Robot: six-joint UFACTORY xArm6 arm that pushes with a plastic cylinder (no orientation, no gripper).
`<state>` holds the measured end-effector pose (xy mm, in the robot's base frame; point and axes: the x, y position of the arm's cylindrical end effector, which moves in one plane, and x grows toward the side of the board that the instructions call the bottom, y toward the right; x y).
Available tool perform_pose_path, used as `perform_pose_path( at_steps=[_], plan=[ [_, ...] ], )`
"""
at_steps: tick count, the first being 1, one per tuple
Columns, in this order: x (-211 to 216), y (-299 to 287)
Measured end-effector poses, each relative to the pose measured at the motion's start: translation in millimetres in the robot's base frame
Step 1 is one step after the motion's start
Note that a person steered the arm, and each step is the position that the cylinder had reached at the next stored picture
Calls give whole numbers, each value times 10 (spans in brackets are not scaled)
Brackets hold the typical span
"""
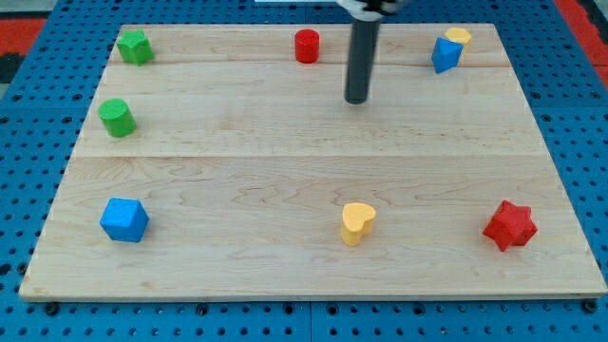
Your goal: Push the red circle above the green circle
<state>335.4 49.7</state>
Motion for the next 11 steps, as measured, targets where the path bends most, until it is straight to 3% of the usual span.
perform_pose_path(
  at_steps=[2, 4, 6, 7, 9, 11],
  plan=[
    [-711, -157],
    [-1155, -416],
    [-825, -1860],
    [-871, -1865],
    [-280, -2590],
    [-274, -2690]
  ],
)
